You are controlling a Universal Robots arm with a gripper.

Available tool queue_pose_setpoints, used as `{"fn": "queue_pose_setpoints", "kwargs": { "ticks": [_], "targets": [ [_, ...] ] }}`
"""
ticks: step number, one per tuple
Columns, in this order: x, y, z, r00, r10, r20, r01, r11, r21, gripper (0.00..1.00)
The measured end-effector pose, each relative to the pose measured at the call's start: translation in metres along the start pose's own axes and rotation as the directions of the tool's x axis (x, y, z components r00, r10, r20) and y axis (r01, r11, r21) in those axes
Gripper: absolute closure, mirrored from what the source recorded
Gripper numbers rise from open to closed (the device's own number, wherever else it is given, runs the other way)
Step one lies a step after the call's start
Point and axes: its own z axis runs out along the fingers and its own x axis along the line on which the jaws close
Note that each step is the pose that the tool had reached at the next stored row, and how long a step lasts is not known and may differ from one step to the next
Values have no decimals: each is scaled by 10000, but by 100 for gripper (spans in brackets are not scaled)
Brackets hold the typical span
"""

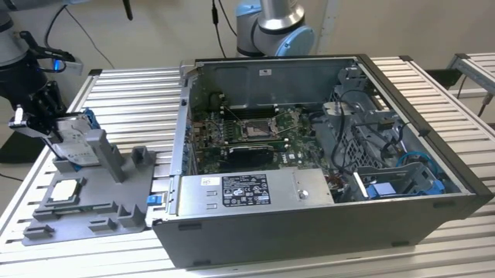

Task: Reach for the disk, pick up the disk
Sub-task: 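Pick up the disk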

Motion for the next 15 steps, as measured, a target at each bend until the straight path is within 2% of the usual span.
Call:
{"fn": "queue_pose_setpoints", "kwargs": {
  "ticks": [6, 8, 9, 11, 15],
  "targets": [
    [0, 0, 0, 10000, -2, 0, 2, 10000, 0, 100],
    [-1, 0, 1, 10000, 1, -68, -1, 10000, -1, 100],
    [0, 0, 1, 10000, 1, -75, -1, 10000, -1, 100],
    [1, 0, 0, 10000, -3, -48, 3, 10000, -3, 100],
    [0, 0, 0, 10000, -1, -47, 1, 10000, -2, 100]
  ]
}}
